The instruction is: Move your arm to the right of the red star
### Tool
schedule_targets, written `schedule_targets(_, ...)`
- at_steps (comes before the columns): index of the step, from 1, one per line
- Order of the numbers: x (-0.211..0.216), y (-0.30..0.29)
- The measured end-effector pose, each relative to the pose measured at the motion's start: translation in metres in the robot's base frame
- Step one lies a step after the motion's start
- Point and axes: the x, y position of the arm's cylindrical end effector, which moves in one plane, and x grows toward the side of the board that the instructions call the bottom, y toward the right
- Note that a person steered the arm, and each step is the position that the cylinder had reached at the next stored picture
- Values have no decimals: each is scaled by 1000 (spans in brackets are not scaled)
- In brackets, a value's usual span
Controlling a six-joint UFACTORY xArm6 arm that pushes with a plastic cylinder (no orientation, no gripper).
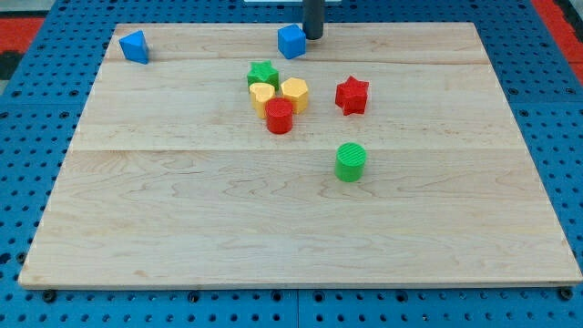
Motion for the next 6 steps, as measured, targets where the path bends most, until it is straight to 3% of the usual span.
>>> schedule_targets(4,-14,32)
schedule_targets(5,21,70)
schedule_targets(6,93,131)
